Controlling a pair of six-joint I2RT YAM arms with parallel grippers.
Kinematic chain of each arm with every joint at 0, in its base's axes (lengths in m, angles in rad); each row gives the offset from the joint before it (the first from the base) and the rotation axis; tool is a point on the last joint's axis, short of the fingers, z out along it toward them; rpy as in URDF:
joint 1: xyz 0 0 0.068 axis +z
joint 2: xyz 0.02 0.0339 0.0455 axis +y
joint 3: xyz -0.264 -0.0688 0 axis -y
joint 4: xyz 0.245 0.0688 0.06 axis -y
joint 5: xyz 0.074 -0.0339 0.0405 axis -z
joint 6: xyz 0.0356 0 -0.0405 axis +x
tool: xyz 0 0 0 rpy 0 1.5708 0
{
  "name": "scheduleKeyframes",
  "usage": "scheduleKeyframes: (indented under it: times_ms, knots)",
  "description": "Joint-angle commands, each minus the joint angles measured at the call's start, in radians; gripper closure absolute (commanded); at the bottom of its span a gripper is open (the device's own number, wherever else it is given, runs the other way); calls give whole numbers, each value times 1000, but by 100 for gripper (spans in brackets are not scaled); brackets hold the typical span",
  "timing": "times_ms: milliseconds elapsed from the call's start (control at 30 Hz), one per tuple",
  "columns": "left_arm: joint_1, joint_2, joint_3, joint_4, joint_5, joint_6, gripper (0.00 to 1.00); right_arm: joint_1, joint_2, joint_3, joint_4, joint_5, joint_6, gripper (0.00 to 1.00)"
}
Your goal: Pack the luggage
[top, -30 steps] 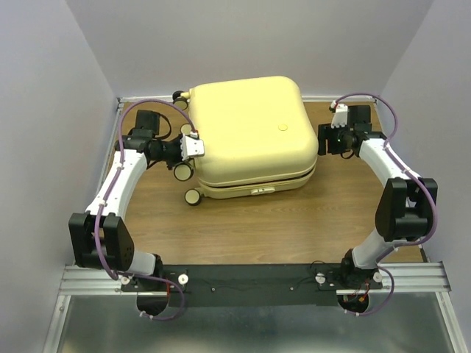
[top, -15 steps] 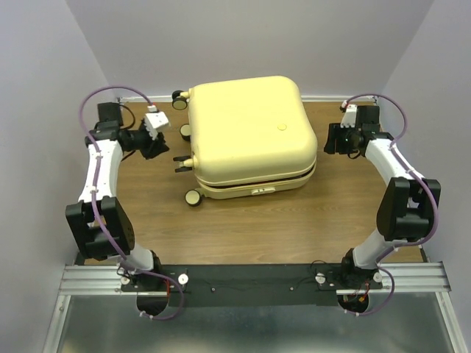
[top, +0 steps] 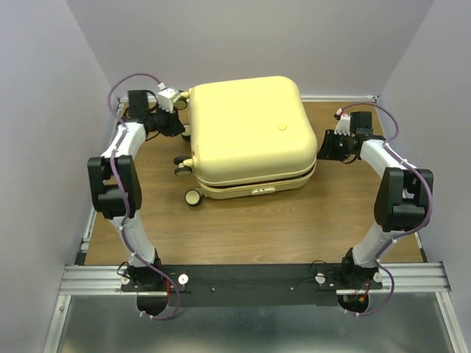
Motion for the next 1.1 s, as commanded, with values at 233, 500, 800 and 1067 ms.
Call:
scheduleKeyframes:
  times_ms: [233,500,800,1067]
  knots:
    - [-285,341,419,22,64,-104,75,-2,-87,-216,170,-245,145,61]
    - [-65,303,561,146,21,-286,64,44,-132,-332,315,-265,248,66]
    - [190,-171,-61,373,-16,-486,60,290,-191,-449,598,-149,343,68]
    - [227,-487,-513,450,-76,-664,56,347,-343,-428,459,-84,241,61]
